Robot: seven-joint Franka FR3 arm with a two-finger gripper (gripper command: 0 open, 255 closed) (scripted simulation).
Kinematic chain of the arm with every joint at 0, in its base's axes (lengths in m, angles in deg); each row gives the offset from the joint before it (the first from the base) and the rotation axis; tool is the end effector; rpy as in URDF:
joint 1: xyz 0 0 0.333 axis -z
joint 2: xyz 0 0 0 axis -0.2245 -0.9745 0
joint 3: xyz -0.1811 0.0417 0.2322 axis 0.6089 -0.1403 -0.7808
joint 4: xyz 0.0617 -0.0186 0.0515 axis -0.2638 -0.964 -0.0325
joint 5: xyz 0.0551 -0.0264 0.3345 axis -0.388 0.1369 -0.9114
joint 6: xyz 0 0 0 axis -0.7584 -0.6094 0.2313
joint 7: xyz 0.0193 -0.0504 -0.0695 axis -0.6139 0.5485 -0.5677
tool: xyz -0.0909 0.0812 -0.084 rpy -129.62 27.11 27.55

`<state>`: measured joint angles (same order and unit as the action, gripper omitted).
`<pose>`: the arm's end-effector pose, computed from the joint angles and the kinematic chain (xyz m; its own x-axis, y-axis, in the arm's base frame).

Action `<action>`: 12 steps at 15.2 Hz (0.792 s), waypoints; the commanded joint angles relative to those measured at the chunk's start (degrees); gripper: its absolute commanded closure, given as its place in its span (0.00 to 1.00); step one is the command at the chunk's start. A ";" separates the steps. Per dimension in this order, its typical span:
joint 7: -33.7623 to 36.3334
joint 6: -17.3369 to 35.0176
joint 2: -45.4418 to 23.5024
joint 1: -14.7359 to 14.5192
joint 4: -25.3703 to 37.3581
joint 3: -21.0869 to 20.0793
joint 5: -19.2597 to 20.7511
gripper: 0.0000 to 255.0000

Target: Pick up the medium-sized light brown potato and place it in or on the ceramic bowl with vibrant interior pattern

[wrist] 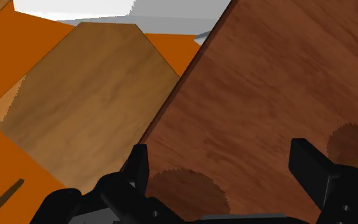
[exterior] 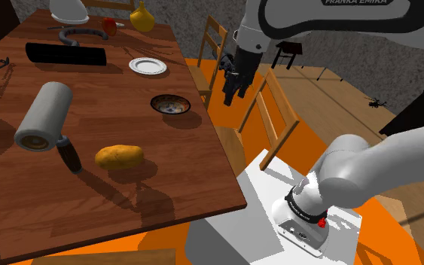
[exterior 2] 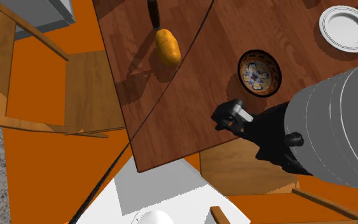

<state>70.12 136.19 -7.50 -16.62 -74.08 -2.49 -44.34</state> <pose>0.3345 0.0305 0.4676 0.9952 0.0804 -0.0561 0.0745 -0.9921 -0.1010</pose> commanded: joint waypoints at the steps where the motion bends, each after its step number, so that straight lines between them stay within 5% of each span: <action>1: -3.80 2.79 -4.06 -1.35 1.03 0.89 -1.51 0.00; 12: -23.67 11.55 -26.13 -8.41 11.27 1.54 -12.81 0.00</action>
<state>48.41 147.16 -31.62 -24.44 -63.87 -0.79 -55.96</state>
